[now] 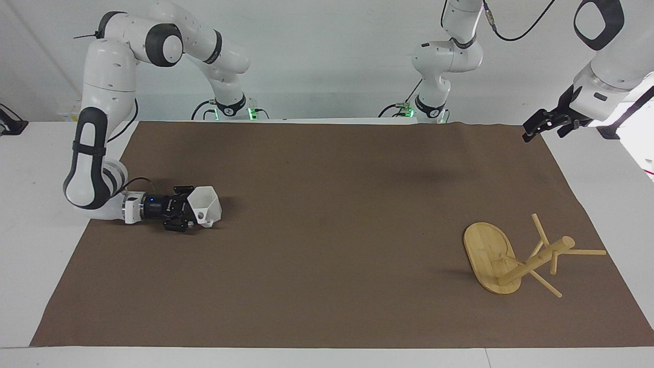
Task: Hang cup on rack
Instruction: 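Close the right gripper on the white cup's rim, then carry the cup with the right gripper while the left gripper reaches toward it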
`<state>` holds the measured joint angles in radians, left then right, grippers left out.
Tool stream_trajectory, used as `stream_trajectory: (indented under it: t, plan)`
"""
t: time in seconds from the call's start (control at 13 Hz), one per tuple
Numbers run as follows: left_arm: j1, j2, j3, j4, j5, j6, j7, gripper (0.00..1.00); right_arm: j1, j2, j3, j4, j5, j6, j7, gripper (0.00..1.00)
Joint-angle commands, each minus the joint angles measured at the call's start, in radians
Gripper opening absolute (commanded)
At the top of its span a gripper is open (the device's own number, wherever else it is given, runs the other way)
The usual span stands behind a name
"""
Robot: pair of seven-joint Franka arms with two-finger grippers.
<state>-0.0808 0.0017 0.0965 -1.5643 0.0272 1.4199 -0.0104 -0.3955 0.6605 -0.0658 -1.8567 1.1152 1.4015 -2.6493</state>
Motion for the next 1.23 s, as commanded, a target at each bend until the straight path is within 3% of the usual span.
stream_trajectory:
  t: [0.0,0.23,0.31,0.46,0.54,0.62,0.85,1.0,1.15]
  plan:
    - [0.006,0.001,-0.004,0.006,0.014,-0.013,0.007,1.00,0.018,-0.038,-0.002,-0.067,0.020,0.024,-0.035,1.00]
    - [0.006,0.001,-0.004,0.006,0.014,-0.013,0.009,1.00,0.040,-0.038,-0.002,-0.065,0.025,0.024,-0.035,0.98]
    - [0.006,0.001,-0.004,0.006,0.014,-0.013,0.007,1.00,0.041,-0.038,-0.002,-0.061,0.034,0.024,-0.035,0.89]
    - [0.006,0.001,-0.004,0.006,0.014,-0.013,0.007,1.00,0.046,-0.038,-0.002,-0.053,0.051,0.025,-0.029,0.51]
    - [0.006,0.001,-0.004,0.006,0.014,-0.013,0.009,1.00,0.065,-0.039,-0.002,-0.049,0.073,0.033,-0.015,0.35]
    - [0.006,0.001,-0.004,0.006,0.014,-0.013,0.009,1.00,0.090,-0.044,0.000,-0.036,0.098,0.040,0.011,0.27]
    - [-0.004,0.000,-0.006,0.006,0.014,-0.013,0.006,1.00,0.249,-0.143,0.000,-0.024,0.225,0.164,0.182,0.26]
    - [-0.013,-0.002,-0.018,0.007,0.013,-0.016,-0.019,1.00,0.389,-0.148,0.000,-0.024,0.433,0.236,0.250,0.26]
    - [-0.126,-0.002,-0.018,0.006,0.013,-0.013,-0.203,1.00,0.531,-0.150,0.000,-0.042,0.623,0.310,0.253,0.26]
